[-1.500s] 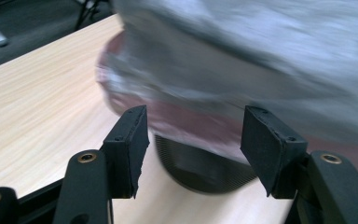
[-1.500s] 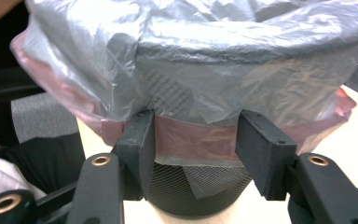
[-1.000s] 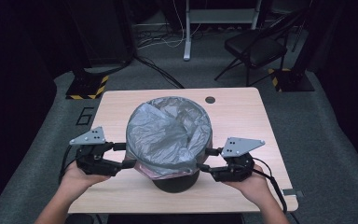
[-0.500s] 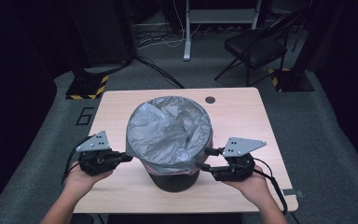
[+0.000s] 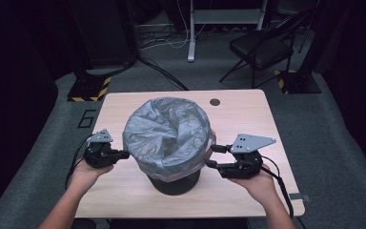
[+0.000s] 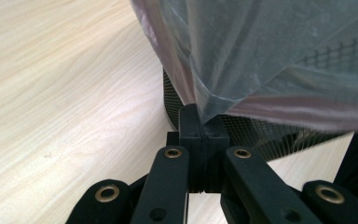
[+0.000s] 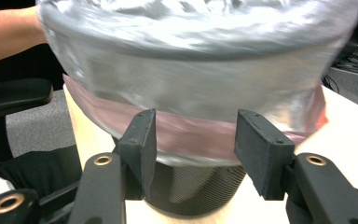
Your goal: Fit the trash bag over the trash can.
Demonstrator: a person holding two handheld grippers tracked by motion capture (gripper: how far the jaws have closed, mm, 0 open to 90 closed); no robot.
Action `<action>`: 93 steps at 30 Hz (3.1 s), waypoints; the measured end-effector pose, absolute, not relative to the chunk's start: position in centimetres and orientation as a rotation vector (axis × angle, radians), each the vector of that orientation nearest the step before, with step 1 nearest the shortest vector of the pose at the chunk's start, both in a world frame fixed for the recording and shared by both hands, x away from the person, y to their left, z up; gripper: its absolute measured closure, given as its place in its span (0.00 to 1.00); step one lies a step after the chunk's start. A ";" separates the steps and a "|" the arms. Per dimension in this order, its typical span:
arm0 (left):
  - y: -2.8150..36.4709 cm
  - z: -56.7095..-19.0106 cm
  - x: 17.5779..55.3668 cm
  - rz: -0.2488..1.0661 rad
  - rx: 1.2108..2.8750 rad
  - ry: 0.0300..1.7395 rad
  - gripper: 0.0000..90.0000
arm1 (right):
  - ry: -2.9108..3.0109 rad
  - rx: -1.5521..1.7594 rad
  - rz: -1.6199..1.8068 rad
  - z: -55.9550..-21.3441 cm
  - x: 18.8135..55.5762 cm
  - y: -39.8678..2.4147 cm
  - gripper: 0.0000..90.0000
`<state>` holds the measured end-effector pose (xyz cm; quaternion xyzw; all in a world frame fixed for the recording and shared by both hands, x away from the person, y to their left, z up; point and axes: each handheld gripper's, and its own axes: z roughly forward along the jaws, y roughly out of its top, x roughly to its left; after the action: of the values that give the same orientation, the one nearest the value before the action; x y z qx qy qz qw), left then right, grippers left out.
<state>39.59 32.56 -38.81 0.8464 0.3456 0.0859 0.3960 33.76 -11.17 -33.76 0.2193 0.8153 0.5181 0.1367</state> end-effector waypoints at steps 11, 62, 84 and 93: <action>35.2 -30.3 37.8 0.413 2.014 0.863 0.47 | 2.408 0.611 1.490 -33.8 34.5 -10.4 0.52; 14.2 -28.6 47.7 0.194 2.457 0.644 0.42 | 2.375 0.589 1.533 -34.5 34.7 -9.9 0.59; 13.9 -30.3 48.8 0.048 2.606 0.702 0.39 | 2.409 0.568 1.493 -34.9 34.8 -9.6 0.64; 18.8 -25.3 44.4 0.221 2.448 0.604 0.39 | 2.402 0.617 1.466 -35.0 35.1 -10.1 0.56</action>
<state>44.39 18.80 -25.28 0.9224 0.2278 0.0833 0.3006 35.06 -10.11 -35.02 0.2124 0.8268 0.5044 0.1300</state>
